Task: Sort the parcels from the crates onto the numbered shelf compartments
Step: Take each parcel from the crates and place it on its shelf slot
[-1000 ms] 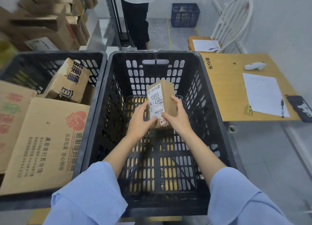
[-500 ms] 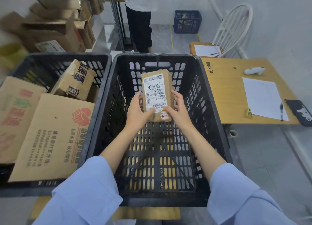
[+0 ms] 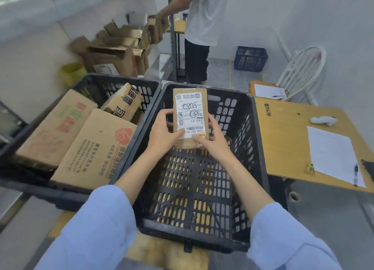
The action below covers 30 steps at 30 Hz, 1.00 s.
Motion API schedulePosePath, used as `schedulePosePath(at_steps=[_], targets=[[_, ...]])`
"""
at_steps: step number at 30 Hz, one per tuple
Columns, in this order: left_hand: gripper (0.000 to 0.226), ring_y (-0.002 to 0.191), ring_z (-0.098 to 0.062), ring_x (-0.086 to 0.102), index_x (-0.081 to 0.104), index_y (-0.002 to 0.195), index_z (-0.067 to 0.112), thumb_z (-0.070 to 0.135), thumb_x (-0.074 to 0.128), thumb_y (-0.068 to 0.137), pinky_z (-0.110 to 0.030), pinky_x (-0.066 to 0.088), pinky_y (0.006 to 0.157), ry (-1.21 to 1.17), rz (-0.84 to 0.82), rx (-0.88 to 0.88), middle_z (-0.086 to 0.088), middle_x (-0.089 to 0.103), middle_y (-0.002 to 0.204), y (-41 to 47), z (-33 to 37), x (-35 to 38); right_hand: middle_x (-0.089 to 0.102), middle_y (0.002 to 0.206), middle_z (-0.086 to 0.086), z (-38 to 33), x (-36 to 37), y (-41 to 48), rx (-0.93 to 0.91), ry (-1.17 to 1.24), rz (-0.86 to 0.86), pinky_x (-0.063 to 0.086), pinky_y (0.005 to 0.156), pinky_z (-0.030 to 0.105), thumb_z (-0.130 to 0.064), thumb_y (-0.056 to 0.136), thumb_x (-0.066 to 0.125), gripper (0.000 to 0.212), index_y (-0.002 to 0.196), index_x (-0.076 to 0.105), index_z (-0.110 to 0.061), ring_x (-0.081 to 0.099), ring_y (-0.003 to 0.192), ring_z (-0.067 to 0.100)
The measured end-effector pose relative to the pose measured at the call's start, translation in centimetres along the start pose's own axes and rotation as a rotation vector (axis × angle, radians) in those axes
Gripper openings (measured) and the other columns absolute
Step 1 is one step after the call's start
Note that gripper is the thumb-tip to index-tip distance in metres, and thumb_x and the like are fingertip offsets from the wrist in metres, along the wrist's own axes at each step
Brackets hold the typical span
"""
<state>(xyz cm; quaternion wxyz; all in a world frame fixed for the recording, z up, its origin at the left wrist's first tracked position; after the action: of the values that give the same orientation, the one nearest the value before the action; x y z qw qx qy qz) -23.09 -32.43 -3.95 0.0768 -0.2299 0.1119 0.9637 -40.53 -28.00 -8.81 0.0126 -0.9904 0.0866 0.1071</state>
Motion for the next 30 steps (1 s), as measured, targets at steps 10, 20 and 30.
schedulePosePath(at_steps=[10, 20, 30], targets=[[0.079, 0.12, 0.014, 0.043, 0.034, 0.139, 0.026, 0.01, 0.081, 0.078, -0.001, 0.037, 0.092, -0.054, 0.195, 0.096, 0.02, 0.044, 0.131, -3.6, 5.5, -5.7, 0.05, 0.144, -0.003, -5.7, -0.1, -1.6, -0.154, 0.103, -0.163, 0.051, 0.1, 0.039, -0.035, 0.081, 0.08, 0.064, 0.129, 0.038, -0.035, 0.053, 0.124, 0.014], [0.089, 0.13, -0.016, 0.045, 0.033, 0.146, 0.019, 0.013, 0.085, 0.074, -0.037, 0.045, 0.106, 0.12, 0.581, -0.073, -0.002, 0.039, 0.148, -12.9, 6.2, -16.9, 0.058, 0.134, -0.009, -11.5, 8.1, -5.7, -0.331, 0.121, -0.478, 0.055, 0.091, 0.034, -0.045, 0.072, 0.082, 0.059, 0.121, 0.05, -0.039, 0.06, 0.115, 0.01], [0.069, 0.113, -0.011, 0.055, 0.043, 0.132, 0.026, 0.02, 0.083, 0.077, -0.016, 0.049, 0.089, 0.203, 0.873, -0.195, 0.01, 0.051, 0.122, -27.8, 4.5, -27.7, 0.06, 0.128, -0.006, -16.3, 19.5, -10.9, -0.41, 0.141, -0.654, 0.049, 0.093, 0.019, -0.029, 0.073, 0.087, 0.056, 0.123, 0.062, -0.025, 0.058, 0.116, 0.004]])
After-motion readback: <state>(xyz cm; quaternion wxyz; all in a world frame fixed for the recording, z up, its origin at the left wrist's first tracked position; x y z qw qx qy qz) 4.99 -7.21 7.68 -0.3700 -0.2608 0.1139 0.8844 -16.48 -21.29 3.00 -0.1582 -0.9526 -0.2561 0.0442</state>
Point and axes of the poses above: each hand's wrist, its own y-axis towards the middle knuckle, its own x-axis out of the palm, z = x × y, the point moved 9 cm from there along y, towards the middle knuckle
